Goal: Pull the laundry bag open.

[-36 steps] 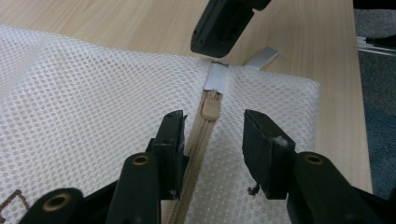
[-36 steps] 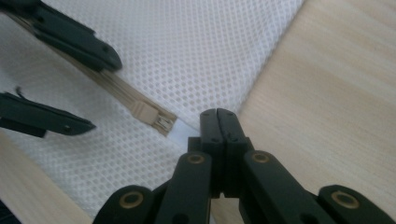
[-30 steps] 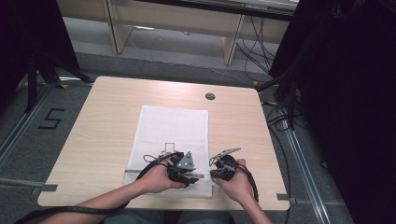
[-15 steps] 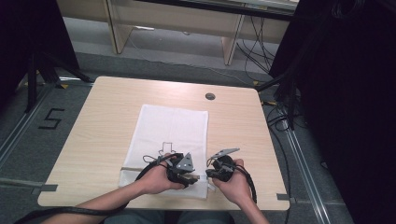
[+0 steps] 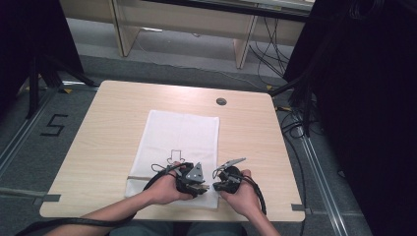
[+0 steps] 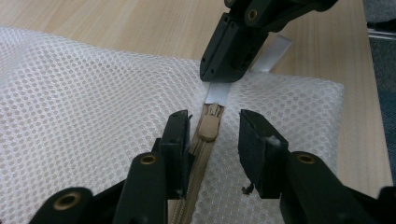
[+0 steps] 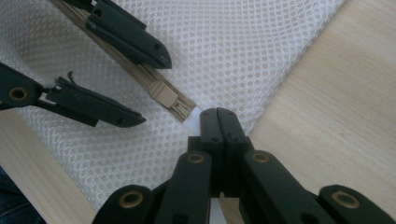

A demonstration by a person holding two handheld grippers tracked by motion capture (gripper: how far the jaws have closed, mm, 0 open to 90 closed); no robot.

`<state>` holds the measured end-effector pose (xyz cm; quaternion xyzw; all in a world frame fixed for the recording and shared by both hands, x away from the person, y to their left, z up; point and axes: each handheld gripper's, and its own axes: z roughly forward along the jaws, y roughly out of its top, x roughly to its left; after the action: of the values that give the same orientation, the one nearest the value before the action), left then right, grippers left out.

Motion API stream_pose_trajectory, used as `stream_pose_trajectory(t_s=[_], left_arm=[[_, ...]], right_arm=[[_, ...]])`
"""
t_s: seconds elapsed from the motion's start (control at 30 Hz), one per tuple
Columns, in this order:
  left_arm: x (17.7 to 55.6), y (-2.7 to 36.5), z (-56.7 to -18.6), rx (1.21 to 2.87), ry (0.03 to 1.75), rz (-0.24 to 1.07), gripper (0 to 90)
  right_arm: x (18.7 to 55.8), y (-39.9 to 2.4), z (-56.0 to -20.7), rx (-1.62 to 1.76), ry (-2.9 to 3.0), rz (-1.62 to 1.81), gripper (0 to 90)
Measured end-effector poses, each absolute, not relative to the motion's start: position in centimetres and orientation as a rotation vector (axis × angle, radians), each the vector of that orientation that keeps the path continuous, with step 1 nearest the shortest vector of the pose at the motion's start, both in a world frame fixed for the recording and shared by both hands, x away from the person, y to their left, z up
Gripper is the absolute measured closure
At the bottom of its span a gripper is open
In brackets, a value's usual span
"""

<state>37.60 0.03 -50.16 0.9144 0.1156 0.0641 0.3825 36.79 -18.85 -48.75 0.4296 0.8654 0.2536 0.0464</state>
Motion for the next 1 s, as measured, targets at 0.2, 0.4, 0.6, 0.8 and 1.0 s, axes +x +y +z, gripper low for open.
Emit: stream_pose_trajectory(t_s=[0.2, 0.4, 0.6, 0.8, 1.0], left_arm=[[37.8, -0.2, -50.0, 2.356, 0.264, 0.163, 69.0], [38.0, -0.6, -50.1, 2.381, 0.246, 0.143, 72.1], [38.1, -0.8, -50.0, 2.394, 0.253, 0.144, 75.7], [38.2, -0.9, -49.9, 2.410, 0.264, 0.151, 80.6], [37.9, -1.3, -49.6, 2.448, 0.240, 0.184, 80.9]], right_arm=[[36.8, -18.9, -48.8, 1.317, 2.644, 0.778, 90.0], [36.7, -18.7, -48.7, 1.325, 2.633, 0.761, 90.0], [36.5, -18.6, -48.7, 1.349, 2.634, 0.754, 90.0], [36.6, -18.6, -48.7, 1.350, 2.636, 0.756, 90.0], [36.6, -18.6, -48.7, 1.329, 2.631, 0.750, 90.0]])
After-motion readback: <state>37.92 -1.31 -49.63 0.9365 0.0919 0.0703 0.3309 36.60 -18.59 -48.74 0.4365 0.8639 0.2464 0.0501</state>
